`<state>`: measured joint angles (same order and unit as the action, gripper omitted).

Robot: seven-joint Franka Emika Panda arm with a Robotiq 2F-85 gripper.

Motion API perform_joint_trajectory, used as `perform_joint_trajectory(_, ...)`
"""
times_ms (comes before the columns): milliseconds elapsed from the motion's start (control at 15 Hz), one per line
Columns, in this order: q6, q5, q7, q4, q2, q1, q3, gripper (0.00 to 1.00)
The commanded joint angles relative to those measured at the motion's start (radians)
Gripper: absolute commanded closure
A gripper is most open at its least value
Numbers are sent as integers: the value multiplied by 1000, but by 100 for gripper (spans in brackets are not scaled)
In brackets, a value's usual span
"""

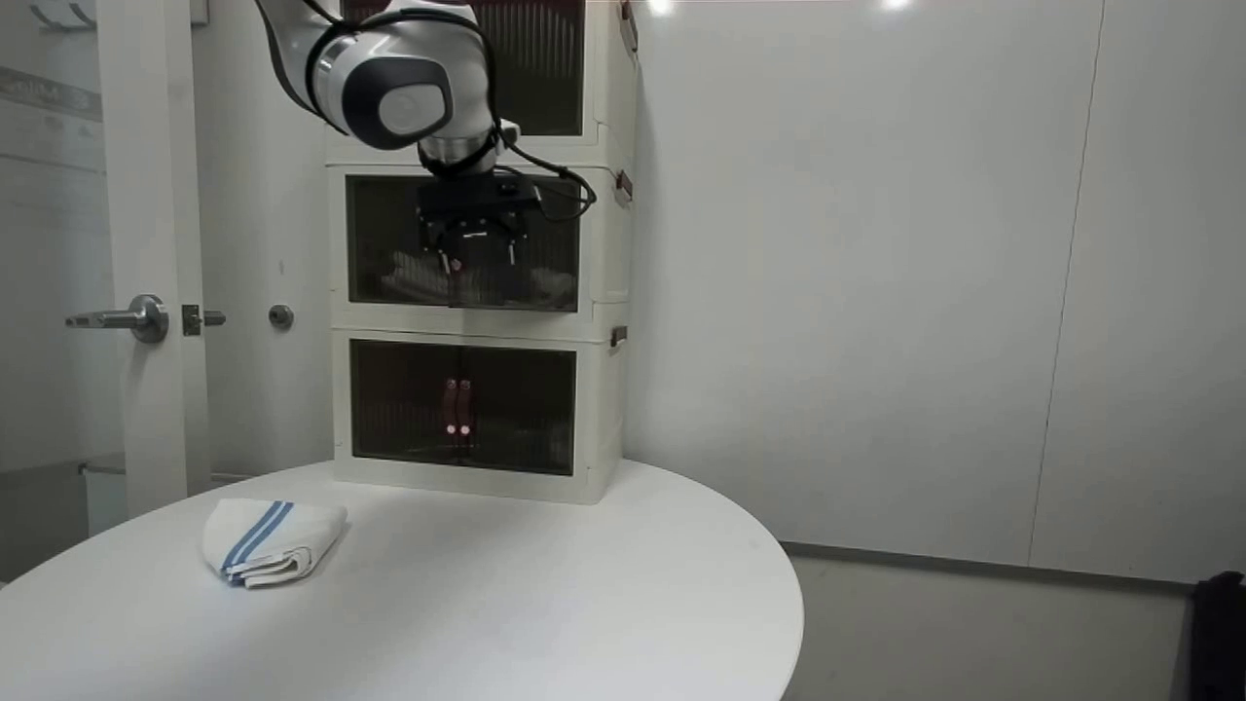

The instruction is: Close the right cabinet door.

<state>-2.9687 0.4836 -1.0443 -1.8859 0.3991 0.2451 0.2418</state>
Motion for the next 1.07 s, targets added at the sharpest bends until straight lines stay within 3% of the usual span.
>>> perform_joint_trajectory(0, -40, 43, -63, 10, 15, 46, 63, 0)
perform_joint_trajectory(733, -54, 54, -190, 19, 38, 177, 218, 0)
perform_joint_trajectory(1000, -212, 129, -141, 30, 74, 214, 289, 0)
